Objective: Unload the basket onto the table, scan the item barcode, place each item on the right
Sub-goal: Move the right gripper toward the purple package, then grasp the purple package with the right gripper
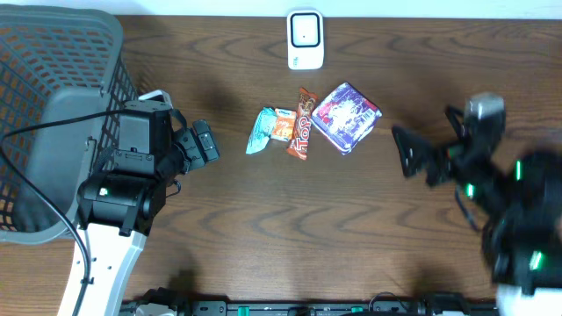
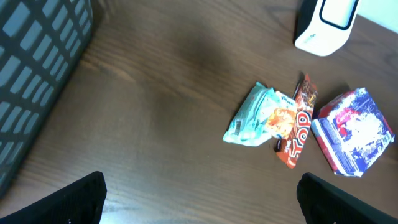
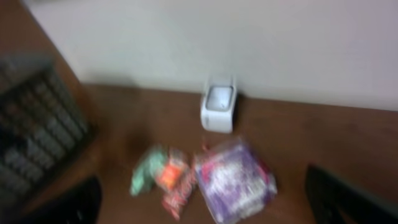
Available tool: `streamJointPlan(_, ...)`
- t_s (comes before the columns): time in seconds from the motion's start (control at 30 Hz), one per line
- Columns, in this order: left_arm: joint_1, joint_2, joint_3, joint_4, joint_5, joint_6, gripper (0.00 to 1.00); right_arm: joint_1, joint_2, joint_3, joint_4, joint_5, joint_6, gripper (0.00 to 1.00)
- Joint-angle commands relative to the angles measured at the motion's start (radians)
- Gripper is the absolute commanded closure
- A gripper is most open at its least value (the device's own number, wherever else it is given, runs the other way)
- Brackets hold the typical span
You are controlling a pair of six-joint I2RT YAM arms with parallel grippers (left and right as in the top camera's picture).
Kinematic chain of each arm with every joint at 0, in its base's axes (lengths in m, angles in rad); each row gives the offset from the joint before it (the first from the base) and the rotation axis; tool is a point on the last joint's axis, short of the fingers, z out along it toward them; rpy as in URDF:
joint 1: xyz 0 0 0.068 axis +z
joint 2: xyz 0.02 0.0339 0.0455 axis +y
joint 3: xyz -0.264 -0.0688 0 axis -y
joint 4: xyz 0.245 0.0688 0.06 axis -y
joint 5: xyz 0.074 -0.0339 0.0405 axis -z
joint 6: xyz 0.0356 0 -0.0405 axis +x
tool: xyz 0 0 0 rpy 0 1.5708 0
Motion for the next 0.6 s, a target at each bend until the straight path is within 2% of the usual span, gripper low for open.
streamJointPlan(0.0,0.004,0.002,0.007,-0.002,-0.006,0.013,0.02,-0.003,0.236,0.25,-0.207,-0.022,-0.138,0.01)
streamJointPlan(0.07,0.004,0.002,0.007,-0.002,-0.006,0.013,0.02,-0.003,0.38,0.397,-0.362,-0.021,-0.164,0.01)
streamJointPlan(0.17,0.004,0.002,0.007,-0.002,-0.006,0.013,0.02,-0.003,0.557,0.551,-0.492,-0.036,-0.166,0.01)
streamJointPlan(0.37,0.004,0.002,0.007,-0.002,-0.006,0.013,0.02,-0.001,0.744,0.597,-0.492,-0.142,-0.16,0.01)
streamJointPlan(0.57,0.004,0.002,0.007,-0.002,-0.006,0.013,0.02,0.026,0.878,0.594,-0.494,-0.15,-0.117,0.01)
